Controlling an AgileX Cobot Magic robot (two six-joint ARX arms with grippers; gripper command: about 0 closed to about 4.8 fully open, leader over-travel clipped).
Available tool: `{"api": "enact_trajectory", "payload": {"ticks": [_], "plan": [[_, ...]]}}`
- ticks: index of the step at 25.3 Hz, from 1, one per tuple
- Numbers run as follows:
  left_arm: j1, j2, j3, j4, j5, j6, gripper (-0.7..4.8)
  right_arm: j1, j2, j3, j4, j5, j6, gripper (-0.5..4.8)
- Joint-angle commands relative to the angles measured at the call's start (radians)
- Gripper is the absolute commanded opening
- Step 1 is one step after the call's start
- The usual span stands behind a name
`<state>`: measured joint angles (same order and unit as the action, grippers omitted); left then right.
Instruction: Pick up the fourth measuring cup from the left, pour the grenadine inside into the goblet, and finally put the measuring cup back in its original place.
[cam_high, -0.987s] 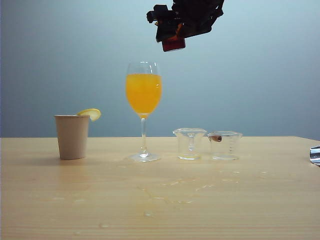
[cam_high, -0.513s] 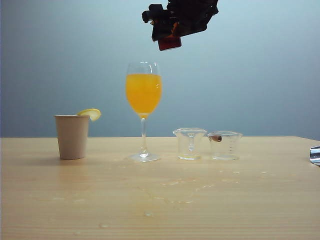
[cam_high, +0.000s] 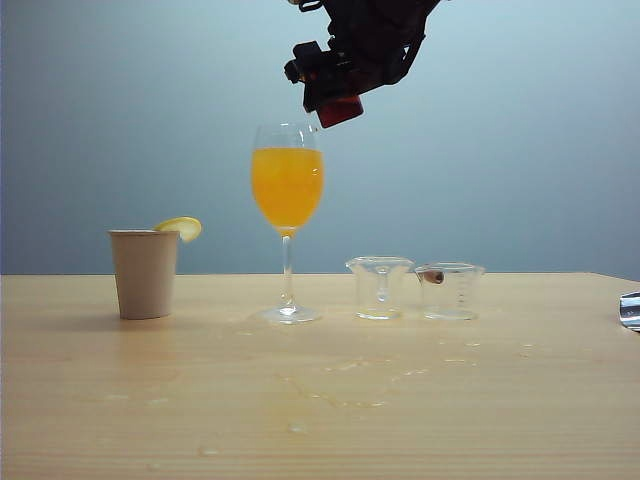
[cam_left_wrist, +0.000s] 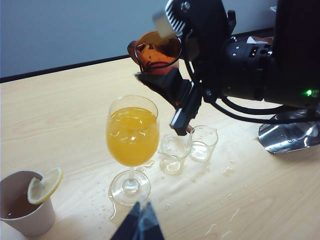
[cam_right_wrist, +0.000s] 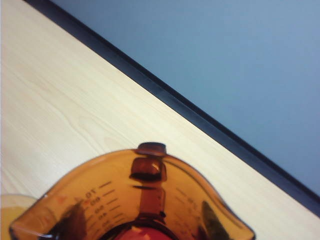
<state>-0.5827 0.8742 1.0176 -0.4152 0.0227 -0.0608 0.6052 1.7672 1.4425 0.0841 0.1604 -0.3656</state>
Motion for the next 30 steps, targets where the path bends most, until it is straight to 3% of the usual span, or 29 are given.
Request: {"api": "enact_trajectory", "payload": {"ticks": [1,13,30], "plan": [[0.0,-0.002,0.004,0.013,0.004,0.0,-0.06,0.012,0.003,0.008,0.025,0.027,-0.064,1.66],[0.0,-0.002,0.004,0.013,0.004,0.0,-0.06,0.037,0.01,0.008,0.041,0.06,-0.197,1.66],[0.0,-0.002,0.004,0.013,0.005,0.0,-0.06,0.039,0.01,0.008,0.082,0.074,-0.267,1.66]]}}
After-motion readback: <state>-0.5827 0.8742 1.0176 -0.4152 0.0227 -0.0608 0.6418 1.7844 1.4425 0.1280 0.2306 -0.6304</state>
